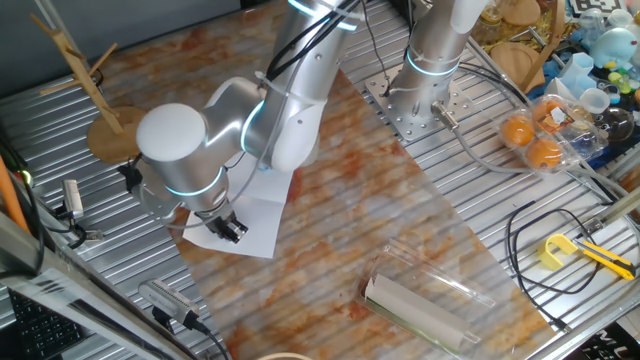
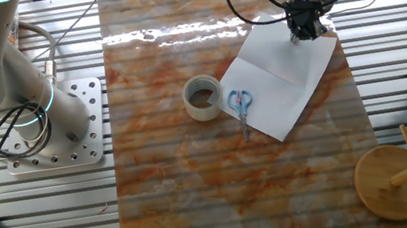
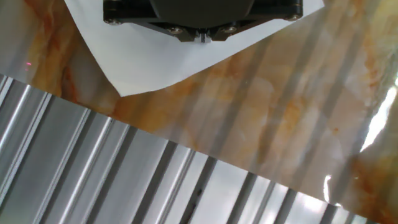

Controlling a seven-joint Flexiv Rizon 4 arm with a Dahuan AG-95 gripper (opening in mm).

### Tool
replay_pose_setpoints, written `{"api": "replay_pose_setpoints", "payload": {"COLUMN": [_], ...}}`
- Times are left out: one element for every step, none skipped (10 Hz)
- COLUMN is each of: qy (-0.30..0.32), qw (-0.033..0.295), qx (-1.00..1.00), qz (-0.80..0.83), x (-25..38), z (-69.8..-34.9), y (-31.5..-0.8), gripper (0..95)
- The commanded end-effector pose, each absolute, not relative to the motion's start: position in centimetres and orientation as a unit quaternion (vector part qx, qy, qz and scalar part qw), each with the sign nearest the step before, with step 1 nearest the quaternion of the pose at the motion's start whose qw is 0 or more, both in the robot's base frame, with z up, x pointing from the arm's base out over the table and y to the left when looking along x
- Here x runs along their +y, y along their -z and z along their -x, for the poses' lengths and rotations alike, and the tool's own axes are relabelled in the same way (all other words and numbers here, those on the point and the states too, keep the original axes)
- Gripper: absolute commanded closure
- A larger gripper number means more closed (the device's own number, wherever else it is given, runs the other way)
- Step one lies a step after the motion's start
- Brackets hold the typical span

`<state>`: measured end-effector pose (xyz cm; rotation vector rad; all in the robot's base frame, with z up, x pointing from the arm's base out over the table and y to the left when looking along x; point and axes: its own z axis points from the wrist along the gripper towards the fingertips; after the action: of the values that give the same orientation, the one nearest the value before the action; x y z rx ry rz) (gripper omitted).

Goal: Unfold a piece of paper

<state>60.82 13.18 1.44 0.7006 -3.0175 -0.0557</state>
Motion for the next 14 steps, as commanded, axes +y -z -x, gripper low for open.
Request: {"api": "replay_pose_setpoints", "payload": {"qy": [0.019, 0.019, 0.019, 0.019, 0.02, 0.021, 0.021, 0.021, 0.021, 0.021, 0.021, 0.02, 0.017, 0.013], "qw": [0.022, 0.023, 0.025, 0.028, 0.029, 0.032, 0.033, 0.034, 0.035, 0.035, 0.035, 0.035, 0.034, 0.032], "qx": [-0.974, -0.974, -0.973, -0.973, -0.973, -0.972, -0.973, -0.973, -0.973, -0.973, -0.974, -0.974, -0.975, -0.977], "qz": [-0.226, -0.227, -0.227, -0.228, -0.228, -0.231, -0.229, -0.226, -0.226, -0.225, -0.225, -0.223, -0.218, -0.212], "x": [13.0, 12.9, 12.7, 12.5, 12.4, 12.3, 12.2, 12.2, 12.2, 12.2, 12.2, 12.2, 12.2, 12.2], "z": [-60.4, -60.1, -59.9, -59.5, -59.4, -59.2, -59.1, -59.1, -59.1, -59.1, -59.1, -59.1, -59.2, -59.3], "y": [-1.3, -1.2, -1.3, -1.3, -1.4, -1.6, -1.6, -1.6, -1.6, -1.6, -1.6, -1.6, -1.6, -1.6], "gripper": [95.0, 95.0, 95.0, 95.0, 95.0, 95.0, 95.0, 95.0, 95.0, 95.0, 95.0, 95.0, 95.0, 95.0]}}
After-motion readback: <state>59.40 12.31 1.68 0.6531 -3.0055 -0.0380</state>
